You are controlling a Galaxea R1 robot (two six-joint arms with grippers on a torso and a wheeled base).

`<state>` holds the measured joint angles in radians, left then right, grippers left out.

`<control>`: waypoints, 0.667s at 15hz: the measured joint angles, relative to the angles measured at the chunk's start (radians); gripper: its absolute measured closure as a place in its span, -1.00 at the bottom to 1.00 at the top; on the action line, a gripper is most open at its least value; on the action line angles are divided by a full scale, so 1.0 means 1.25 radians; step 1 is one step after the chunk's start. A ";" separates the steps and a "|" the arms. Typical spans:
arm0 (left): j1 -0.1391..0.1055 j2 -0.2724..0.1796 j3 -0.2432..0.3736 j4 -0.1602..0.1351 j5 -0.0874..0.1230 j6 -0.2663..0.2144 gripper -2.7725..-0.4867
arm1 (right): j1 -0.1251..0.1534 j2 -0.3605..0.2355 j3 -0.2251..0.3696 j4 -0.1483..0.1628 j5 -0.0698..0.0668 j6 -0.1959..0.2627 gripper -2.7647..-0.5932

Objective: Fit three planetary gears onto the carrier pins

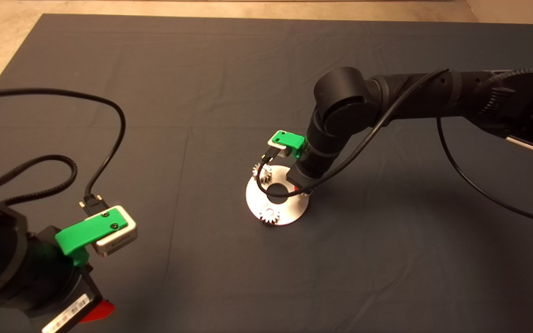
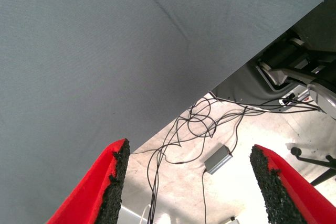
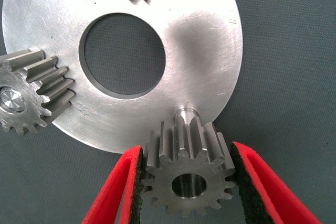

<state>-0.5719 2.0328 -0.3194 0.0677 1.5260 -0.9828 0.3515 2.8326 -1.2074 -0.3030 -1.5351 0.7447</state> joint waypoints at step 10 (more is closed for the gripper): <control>0.000 0.000 0.000 0.000 0.000 0.000 0.03 | 0.000 0.004 -0.005 -0.001 -0.004 0.000 0.58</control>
<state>-0.5719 2.0327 -0.3194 0.0677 1.5261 -0.9828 0.3515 2.8370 -1.2132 -0.3039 -1.5398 0.7447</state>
